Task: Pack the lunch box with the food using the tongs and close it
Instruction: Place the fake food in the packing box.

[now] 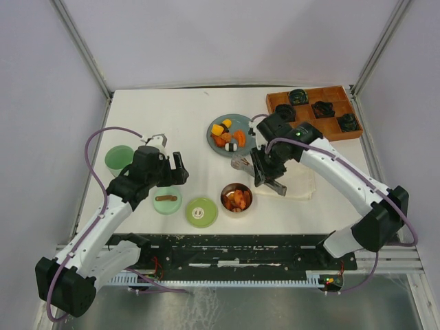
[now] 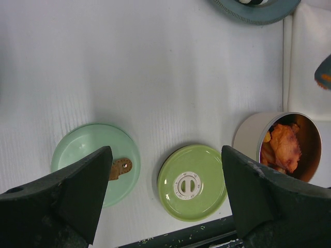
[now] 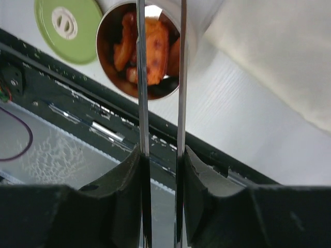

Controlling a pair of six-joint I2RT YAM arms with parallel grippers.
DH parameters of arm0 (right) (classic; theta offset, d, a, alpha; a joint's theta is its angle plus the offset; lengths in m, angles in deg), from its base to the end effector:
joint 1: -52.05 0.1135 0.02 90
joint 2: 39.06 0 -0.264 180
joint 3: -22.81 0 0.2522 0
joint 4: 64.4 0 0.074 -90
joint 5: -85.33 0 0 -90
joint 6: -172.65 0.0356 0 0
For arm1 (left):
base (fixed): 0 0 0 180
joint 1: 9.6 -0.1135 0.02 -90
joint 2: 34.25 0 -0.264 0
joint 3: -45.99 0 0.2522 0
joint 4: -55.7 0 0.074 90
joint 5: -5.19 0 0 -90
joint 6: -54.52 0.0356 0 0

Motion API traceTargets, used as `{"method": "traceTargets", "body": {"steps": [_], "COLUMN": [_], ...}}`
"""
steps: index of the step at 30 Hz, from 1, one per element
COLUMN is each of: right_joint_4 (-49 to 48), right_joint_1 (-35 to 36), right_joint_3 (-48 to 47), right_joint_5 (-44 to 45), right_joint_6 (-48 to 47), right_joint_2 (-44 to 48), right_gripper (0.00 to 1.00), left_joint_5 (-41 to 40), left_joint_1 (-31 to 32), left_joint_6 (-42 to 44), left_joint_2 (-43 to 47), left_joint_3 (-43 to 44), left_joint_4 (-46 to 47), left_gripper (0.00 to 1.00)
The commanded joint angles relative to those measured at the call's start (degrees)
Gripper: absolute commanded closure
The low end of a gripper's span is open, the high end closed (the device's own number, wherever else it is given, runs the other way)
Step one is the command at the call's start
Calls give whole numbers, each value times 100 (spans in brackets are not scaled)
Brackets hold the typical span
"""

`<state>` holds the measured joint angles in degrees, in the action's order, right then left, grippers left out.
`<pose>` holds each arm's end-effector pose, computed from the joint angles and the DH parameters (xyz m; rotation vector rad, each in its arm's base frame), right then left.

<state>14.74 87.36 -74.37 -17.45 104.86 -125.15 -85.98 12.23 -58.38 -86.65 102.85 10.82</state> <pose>0.2322 0.1741 0.3246 -0.3882 2.8361 0.5480 0.1802 -0.0714 0.2712 -0.0324 2.3057 -0.3835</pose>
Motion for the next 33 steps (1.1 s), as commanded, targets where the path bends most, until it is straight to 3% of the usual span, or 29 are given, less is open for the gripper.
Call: {"method": "traceTargets", "body": {"steps": [1,13,33], "right_joint_4": [542,-63,-442], "right_joint_1": [638,1130,1401], "right_joint_3": [205,1111,1153], "right_joint_5": [361,4,-1], "right_joint_6": [38,783,1010], "right_joint_2": [466,1031,645], "right_gripper": [62,62,60], "left_joint_5": [58,69,89], "left_joint_1": [-30,-25,-32], "left_joint_6": [-81,-75,-74], "left_joint_2": [82,123,107], "left_joint_3": [50,46,47], "left_joint_4": [229,252,247], "left_gripper": [8,8,8]}}
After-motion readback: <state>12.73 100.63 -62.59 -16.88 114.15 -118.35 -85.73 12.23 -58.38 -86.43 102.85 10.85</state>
